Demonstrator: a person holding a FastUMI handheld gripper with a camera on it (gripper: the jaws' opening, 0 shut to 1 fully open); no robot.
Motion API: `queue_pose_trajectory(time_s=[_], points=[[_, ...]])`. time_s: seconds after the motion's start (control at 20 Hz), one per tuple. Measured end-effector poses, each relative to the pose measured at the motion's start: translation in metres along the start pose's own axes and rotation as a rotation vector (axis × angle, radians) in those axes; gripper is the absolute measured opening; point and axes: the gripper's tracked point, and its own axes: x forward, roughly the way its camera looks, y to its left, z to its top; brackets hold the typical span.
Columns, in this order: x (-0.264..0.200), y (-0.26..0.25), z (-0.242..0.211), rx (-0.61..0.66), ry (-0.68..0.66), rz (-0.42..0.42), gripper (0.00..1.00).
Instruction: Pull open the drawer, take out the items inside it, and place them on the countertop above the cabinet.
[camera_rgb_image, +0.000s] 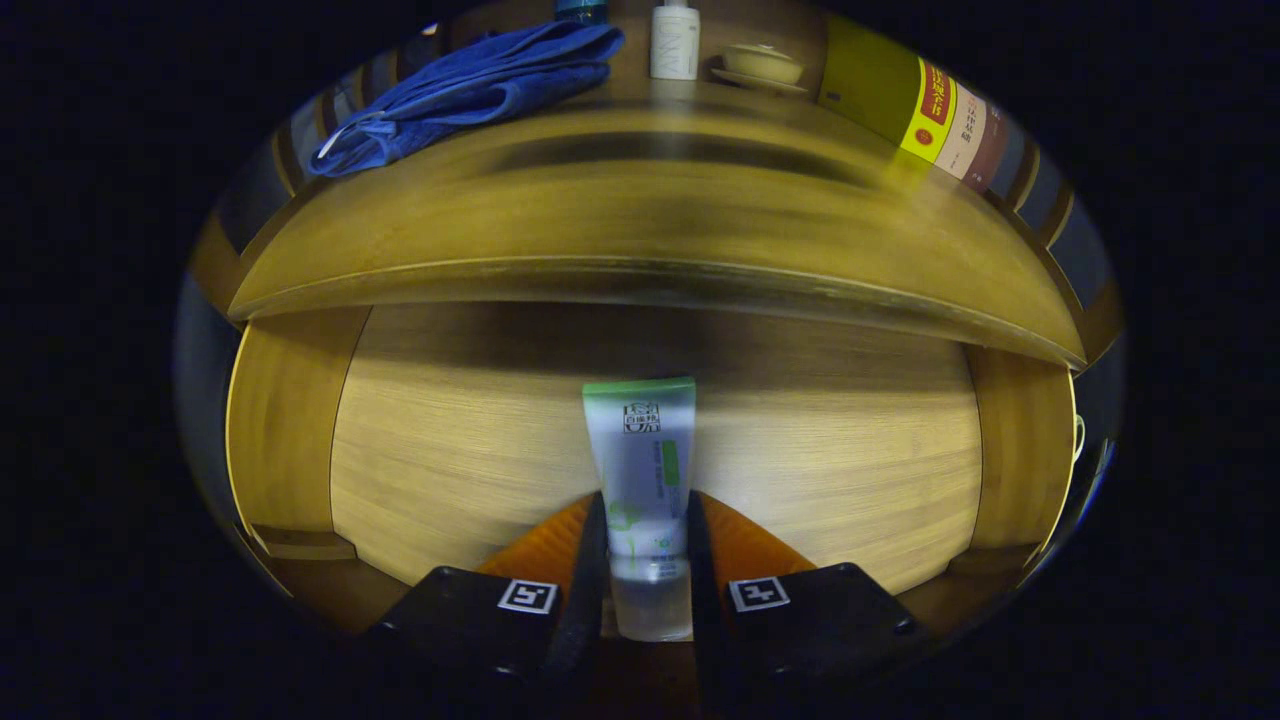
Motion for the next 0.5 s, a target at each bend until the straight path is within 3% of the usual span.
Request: queue_pose_trajectory(time_s=[0.35, 0.4, 0.5], points=[[-0.095, 0.031, 0.071, 0.025, -0.242, 0.03, 0.48], [-0.117, 0.022, 0.041, 0.028, -0.276, 0.034, 0.48], [-0.129, 0.024, 0.072, 0.024, -0.346, 0.027, 0.48]])
